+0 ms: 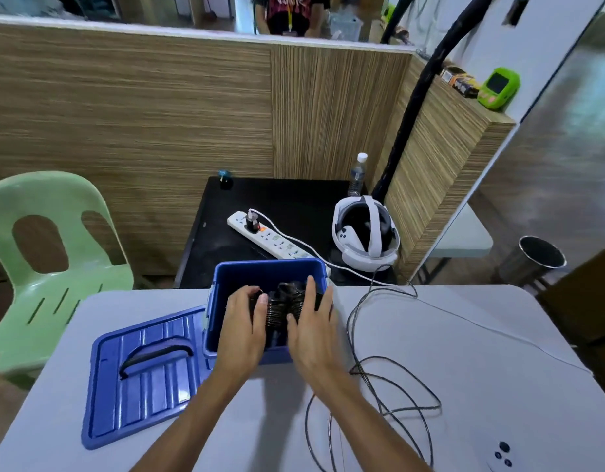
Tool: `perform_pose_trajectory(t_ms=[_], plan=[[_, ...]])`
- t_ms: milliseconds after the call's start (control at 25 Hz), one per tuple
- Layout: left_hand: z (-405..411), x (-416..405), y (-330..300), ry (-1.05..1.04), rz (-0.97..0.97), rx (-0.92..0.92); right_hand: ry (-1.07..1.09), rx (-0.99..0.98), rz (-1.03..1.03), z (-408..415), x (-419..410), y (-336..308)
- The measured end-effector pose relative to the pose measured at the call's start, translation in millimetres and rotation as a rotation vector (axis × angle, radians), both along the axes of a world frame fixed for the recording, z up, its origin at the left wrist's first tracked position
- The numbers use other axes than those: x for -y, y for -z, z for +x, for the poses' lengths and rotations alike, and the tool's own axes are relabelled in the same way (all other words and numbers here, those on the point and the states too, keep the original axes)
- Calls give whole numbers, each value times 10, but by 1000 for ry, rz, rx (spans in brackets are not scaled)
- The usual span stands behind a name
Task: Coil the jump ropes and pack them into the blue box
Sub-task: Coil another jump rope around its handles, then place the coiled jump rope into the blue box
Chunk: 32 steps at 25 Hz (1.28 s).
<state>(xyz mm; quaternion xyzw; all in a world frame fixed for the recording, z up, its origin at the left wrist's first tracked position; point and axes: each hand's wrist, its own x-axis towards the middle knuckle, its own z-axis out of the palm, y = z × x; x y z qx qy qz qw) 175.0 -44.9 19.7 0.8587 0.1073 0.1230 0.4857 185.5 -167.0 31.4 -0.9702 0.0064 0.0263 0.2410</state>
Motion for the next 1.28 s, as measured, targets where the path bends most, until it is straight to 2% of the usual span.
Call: perform_pose_trajectory(t_ms=[200, 400, 600, 760, 840, 960, 1080, 1160, 1280], plan=[[374, -276, 296, 135, 255, -39, 40, -102, -176, 481, -226, 259], [623, -359, 453, 236, 364, -90, 3, -158, -277, 758, -375, 506], [686, -356, 680, 358, 462, -224, -45, -339, -310, 776, -374, 780], [687, -355, 806, 497, 703, -411, -64, -514, -261, 844, -345, 780], [721, -337, 780, 591, 850, -486, -80, -534, -243, 853, -331, 758], [752, -308, 755, 664, 998, -500, -139, -544, -145, 850, -225, 715], [740, -288, 795, 631, 1144, -523, -202, -546, -153, 790, -103, 693], [718, -290, 792, 624, 1213, -557, -197, -544, -146, 779, -146, 727], [751, -276, 797, 635, 1197, -579, -85, -545, -104, 805, -319, 797]])
